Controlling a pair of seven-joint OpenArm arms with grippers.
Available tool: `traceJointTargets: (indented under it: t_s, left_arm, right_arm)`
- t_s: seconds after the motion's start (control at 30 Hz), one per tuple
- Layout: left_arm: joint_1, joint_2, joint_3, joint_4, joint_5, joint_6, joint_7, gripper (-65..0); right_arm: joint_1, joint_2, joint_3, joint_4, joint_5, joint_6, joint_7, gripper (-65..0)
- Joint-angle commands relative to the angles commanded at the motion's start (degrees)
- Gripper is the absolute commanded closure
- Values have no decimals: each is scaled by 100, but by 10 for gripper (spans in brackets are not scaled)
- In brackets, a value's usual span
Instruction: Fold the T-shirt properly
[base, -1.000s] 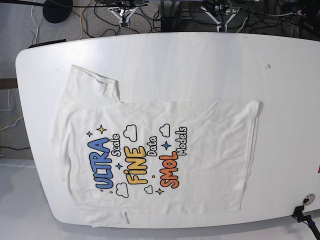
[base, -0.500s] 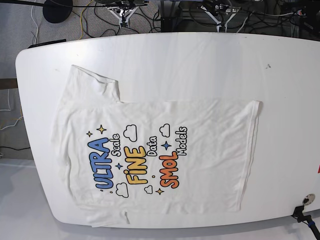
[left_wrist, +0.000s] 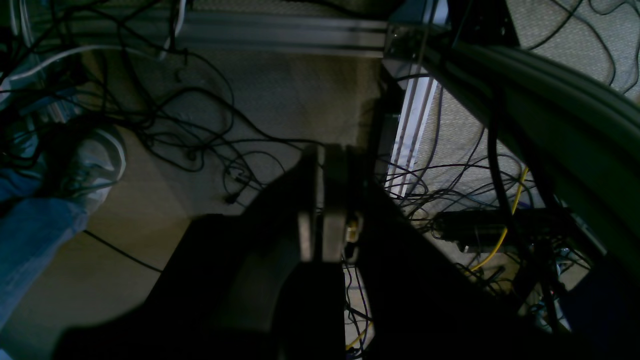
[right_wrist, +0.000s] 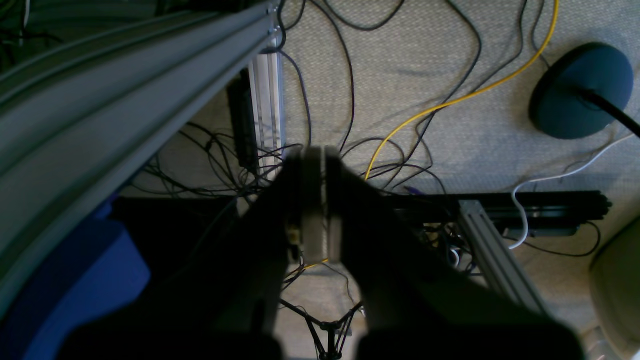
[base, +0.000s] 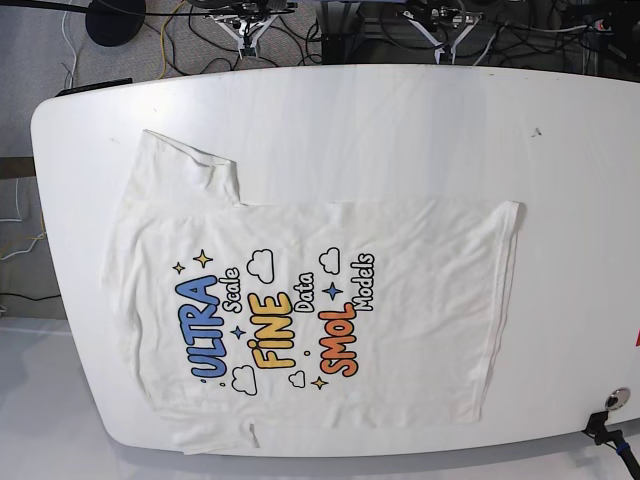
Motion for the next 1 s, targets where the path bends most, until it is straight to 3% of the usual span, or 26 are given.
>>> traceJointTargets:
  t_s: [0.23, 0.4, 0.57, 0.6, 0.8, 1.0]
  left_arm:
    - [499, -339, -7, 91, -11, -7, -88, 0]
    - [1068, -728, 29, 431, -45, 4, -69, 0]
    - [1493, -846, -7, 709, -77, -18, 27, 0]
    - [1267, -829, 18, 564, 35, 57, -172, 0]
    - [1731, -920, 16, 1636, 140, 59, -164, 0]
    - [2697, -999, -28, 2815, 130, 55, -460, 0]
  right_arm:
    - [-408, 188, -21, 236, 9, 13, -181, 0]
    - [-820, 397, -36, 669, 28, 30, -669, 0]
    - [-1260, 484, -30, 1292, 76, 23, -1150, 0]
    - [-1002, 463, -35, 961, 43, 36, -725, 0]
    - [-1401, 568, 13, 1202, 16, 57, -716, 0]
    - [-2257, 849, 29, 2232, -4, 53, -672, 0]
